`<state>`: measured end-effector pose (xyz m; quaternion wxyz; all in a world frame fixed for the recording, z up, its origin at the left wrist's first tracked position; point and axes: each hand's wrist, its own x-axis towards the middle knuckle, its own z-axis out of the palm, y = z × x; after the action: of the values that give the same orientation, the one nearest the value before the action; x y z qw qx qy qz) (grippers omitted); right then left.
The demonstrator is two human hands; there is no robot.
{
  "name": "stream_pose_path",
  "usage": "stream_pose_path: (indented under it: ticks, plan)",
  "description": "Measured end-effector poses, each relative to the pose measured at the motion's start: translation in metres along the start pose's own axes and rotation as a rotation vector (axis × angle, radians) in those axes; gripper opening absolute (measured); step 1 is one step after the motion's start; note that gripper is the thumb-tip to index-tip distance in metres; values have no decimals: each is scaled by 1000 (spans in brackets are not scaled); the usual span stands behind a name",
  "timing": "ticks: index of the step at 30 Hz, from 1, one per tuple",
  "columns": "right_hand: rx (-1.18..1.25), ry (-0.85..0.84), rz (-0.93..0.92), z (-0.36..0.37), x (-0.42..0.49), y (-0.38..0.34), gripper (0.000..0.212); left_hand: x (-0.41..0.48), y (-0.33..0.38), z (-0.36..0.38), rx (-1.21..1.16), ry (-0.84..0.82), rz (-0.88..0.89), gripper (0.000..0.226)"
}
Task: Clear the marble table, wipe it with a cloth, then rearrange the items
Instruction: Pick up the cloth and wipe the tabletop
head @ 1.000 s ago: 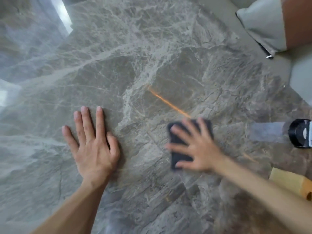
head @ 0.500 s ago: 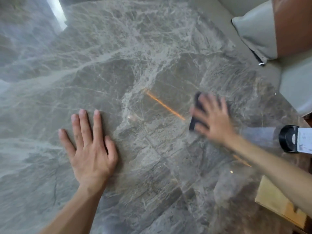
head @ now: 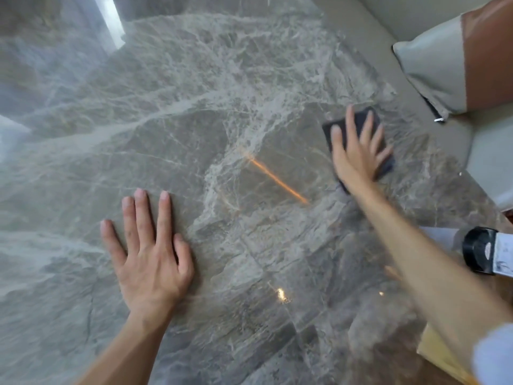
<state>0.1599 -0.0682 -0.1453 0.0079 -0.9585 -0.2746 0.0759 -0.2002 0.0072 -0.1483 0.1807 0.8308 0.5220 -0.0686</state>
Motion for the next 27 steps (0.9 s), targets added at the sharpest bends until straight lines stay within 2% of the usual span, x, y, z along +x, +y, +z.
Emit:
stream_pose_path:
  ticks: [1,2,5,6,7,8,9,11,12,13,14,17,18,19,20,23,24,25,26,27]
  plan:
    - [-28,22,21,4,-12,-30,64,-1,0,0,4,-3,1,69]
    - [-84,54,-146,14,-38,-49,62,-1,0,0,3,-5,2,69]
    - [-135,-182,-1175,26,-150,-35,55,-1,0,-2,0,-9,-4,69]
    - [-181,-256,-1392,21,-156,-15,53,-1,-1,-1,3,-10,-4,69]
    - [-230,-235,-1483,16,-133,2,53,-1,-1,-2,3,-5,-6,69]
    - [-264,-159,-1397,16,-97,8,56,0,0,-1,5,1,-6,69]
    - [-233,-90,-1156,15,-61,0,59,0,0,-1,10,4,-5,69]
    - [-25,11,-418,15,-6,-52,60,1,0,-1,18,-1,0,69]
    - [40,25,-166,15,-4,-87,60,0,0,0,19,-3,1,69]
    - [52,64,-87,16,-18,-115,60,0,-1,0,18,-3,-2,70]
    - [36,95,-191,20,-40,-130,59,-1,-1,0,17,-3,-6,70]
    - [-112,-119,-1034,23,-118,-89,57,0,-1,-1,-14,9,-9,71]
    - [-180,-203,-1206,16,-119,-60,56,0,-1,-1,-12,10,-9,71]
    - [-245,-191,-1252,12,-101,-33,56,0,-1,-1,-7,7,-7,71]
    - [-270,-136,-1132,11,-73,-17,57,0,0,-1,-6,6,-5,71]
    - [-48,20,-327,7,5,-53,58,1,0,0,11,-5,0,71]
    - [-18,25,-228,9,5,-79,58,0,0,0,17,-10,2,71]
    - [-33,43,-288,13,-8,-99,59,0,-1,0,21,-12,2,71]
    - [-77,39,-479,22,-32,-107,59,0,-2,0,22,-17,4,71]
    - [-115,-23,-768,26,-63,-103,58,0,-3,0,20,-22,6,72]
